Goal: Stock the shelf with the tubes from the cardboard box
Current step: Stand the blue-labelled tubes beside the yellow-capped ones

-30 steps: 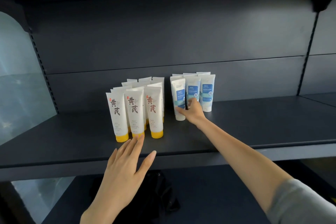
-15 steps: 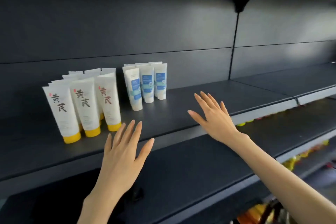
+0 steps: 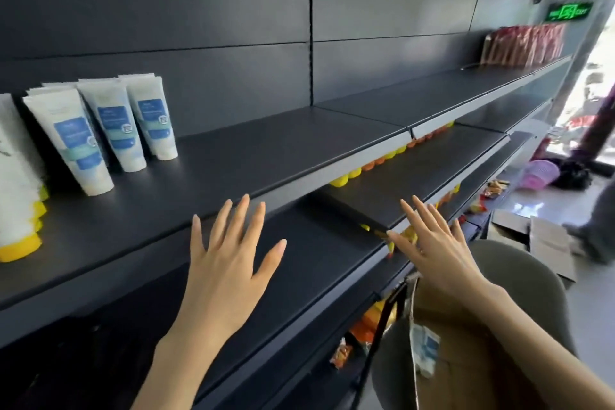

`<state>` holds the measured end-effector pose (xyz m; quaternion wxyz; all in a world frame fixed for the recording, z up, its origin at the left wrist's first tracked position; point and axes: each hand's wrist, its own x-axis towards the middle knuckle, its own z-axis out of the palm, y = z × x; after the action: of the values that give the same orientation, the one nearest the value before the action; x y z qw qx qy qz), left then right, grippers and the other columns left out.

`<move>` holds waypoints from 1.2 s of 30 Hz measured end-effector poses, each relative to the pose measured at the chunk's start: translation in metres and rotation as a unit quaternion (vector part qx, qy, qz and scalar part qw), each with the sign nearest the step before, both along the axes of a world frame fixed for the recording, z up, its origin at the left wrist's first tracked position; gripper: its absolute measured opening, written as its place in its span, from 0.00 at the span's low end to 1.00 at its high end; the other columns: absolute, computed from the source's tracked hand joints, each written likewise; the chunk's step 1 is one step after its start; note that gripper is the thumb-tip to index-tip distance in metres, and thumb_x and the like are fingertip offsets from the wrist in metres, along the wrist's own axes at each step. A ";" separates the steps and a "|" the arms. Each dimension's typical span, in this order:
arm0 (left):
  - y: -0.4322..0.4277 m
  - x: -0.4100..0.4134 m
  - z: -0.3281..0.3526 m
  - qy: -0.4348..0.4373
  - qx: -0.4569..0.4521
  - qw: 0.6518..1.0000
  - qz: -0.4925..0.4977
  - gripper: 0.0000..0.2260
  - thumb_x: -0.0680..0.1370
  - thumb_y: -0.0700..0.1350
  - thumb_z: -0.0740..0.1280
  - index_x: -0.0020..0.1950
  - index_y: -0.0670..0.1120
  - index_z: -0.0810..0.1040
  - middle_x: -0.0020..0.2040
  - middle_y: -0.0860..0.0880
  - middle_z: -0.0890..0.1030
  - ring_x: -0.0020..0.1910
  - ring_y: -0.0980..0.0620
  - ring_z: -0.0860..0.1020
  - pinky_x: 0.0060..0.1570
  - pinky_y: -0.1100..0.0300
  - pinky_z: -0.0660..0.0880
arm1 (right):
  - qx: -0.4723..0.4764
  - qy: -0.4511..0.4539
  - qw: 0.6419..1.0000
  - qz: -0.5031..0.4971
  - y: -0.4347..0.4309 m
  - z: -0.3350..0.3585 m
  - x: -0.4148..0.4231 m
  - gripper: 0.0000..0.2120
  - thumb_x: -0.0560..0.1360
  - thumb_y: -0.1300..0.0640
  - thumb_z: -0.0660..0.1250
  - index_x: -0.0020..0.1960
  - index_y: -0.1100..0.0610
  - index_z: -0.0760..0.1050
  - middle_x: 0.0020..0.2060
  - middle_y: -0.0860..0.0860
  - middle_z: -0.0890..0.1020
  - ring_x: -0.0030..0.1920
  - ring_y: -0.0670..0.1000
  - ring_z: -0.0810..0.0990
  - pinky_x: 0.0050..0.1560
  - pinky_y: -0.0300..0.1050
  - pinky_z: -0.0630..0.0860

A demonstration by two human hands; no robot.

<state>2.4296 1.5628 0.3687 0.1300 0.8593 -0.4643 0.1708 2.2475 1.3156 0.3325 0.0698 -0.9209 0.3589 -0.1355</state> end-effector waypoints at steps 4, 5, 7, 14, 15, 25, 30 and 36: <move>-0.059 -0.033 -0.019 -0.036 0.037 0.997 -0.063 0.28 0.81 0.60 0.44 0.71 0.45 0.67 0.70 0.43 0.71 0.69 0.43 0.69 0.65 0.38 0.60 | 0.026 0.002 0.999 -0.030 -0.042 -0.023 -0.031 0.39 0.69 0.30 0.39 0.77 0.44 0.42 0.77 0.45 0.44 0.77 0.49 0.41 0.74 0.60 0.41; -0.074 -0.040 -0.025 -0.033 0.048 0.996 -0.071 0.28 0.81 0.60 0.44 0.71 0.46 0.68 0.70 0.43 0.71 0.69 0.44 0.69 0.65 0.38 0.60 | 0.036 0.002 0.998 -0.041 -0.054 -0.028 -0.039 0.38 0.71 0.31 0.41 0.77 0.45 0.42 0.77 0.45 0.44 0.77 0.49 0.42 0.74 0.59 0.41; -0.106 -0.051 -0.037 -0.023 0.070 0.994 -0.079 0.28 0.81 0.60 0.44 0.71 0.46 0.67 0.70 0.44 0.71 0.69 0.44 0.69 0.65 0.39 0.59 | 0.052 0.007 0.997 -0.061 -0.077 -0.039 -0.056 0.34 0.76 0.35 0.46 0.77 0.45 0.42 0.77 0.46 0.44 0.77 0.49 0.42 0.74 0.59 0.42; -0.212 -0.081 -0.090 0.070 0.127 0.986 -0.088 0.33 0.78 0.64 0.38 0.74 0.46 0.61 0.74 0.44 0.65 0.73 0.44 0.63 0.68 0.41 0.56 | 0.110 0.027 0.987 -0.116 -0.156 -0.107 -0.127 0.32 0.78 0.37 0.49 0.78 0.47 0.46 0.78 0.48 0.47 0.77 0.51 0.44 0.75 0.60 0.44; -0.227 -0.087 -0.099 0.083 0.134 0.983 -0.090 0.35 0.77 0.65 0.35 0.75 0.47 0.58 0.75 0.46 0.62 0.74 0.45 0.59 0.70 0.42 0.53 | 0.117 0.037 0.985 -0.121 -0.164 -0.116 -0.135 0.33 0.77 0.36 0.49 0.78 0.47 0.46 0.78 0.48 0.47 0.77 0.52 0.45 0.74 0.60 0.44; -0.308 -0.116 -0.191 0.166 0.239 0.952 -0.091 0.45 0.64 0.70 0.20 0.76 0.52 0.42 0.78 0.50 0.47 0.77 0.51 0.44 0.73 0.47 0.41 | 0.241 0.088 0.955 -0.147 -0.204 -0.223 -0.165 0.33 0.78 0.36 0.49 0.78 0.48 0.46 0.78 0.48 0.47 0.77 0.51 0.46 0.75 0.55 0.46; -0.320 -0.113 -0.243 0.181 0.287 0.936 -0.097 0.42 0.67 0.69 0.22 0.76 0.52 0.43 0.78 0.50 0.49 0.77 0.50 0.46 0.73 0.46 0.43 | 0.311 0.101 0.929 -0.175 -0.196 -0.292 -0.148 0.33 0.78 0.37 0.52 0.78 0.50 0.48 0.78 0.50 0.50 0.77 0.52 0.51 0.75 0.56 0.52; -0.338 -0.113 -0.297 0.206 0.301 0.924 -0.114 0.38 0.66 0.69 0.21 0.72 0.54 0.38 0.78 0.50 0.48 0.77 0.51 0.45 0.73 0.47 0.43 | 0.410 0.075 0.884 -0.212 -0.189 -0.371 -0.119 0.34 0.78 0.39 0.56 0.77 0.54 0.50 0.77 0.53 0.54 0.74 0.55 0.60 0.69 0.55 0.66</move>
<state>2.3171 1.2247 0.0718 -0.0232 0.8157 -0.5512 -0.1738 2.1283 1.1262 -0.0388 0.3832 -0.7197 0.5732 0.0818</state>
